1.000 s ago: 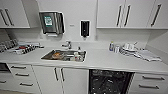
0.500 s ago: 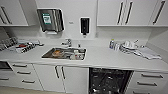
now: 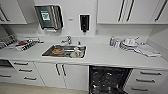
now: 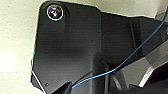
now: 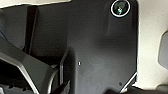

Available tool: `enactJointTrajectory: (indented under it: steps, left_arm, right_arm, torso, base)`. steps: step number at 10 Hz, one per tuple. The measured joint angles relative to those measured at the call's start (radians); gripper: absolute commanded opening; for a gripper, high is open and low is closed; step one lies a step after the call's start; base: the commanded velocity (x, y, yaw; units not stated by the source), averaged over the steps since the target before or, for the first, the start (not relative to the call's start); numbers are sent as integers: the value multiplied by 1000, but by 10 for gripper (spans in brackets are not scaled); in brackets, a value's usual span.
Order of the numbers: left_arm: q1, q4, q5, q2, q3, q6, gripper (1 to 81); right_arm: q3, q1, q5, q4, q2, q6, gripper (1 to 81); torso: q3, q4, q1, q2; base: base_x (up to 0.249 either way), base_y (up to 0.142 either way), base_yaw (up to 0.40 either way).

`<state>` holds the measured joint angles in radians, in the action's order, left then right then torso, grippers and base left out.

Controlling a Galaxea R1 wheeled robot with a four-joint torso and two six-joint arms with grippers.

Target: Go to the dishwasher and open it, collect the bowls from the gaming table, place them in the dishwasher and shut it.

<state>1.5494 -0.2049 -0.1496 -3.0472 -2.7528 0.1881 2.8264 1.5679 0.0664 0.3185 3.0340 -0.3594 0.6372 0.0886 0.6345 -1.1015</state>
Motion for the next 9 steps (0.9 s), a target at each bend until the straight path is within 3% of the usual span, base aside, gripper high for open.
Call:
enactJointTrajectory:
  steps: [3,9]
  left_arm:
    - [-2,0,0,-12,0,0,811]
    - [-28,0,-7,-9,0,0,811]
  right_arm:
    - [31,-14,15,-143,14,169,811]
    - [12,-81,-5,-163,-4,184,811]
  torso:
    - [1,0,-72,111]
    - [2,0,-216,337]
  base:
    - [0,0,0]
    - [0,0,0]
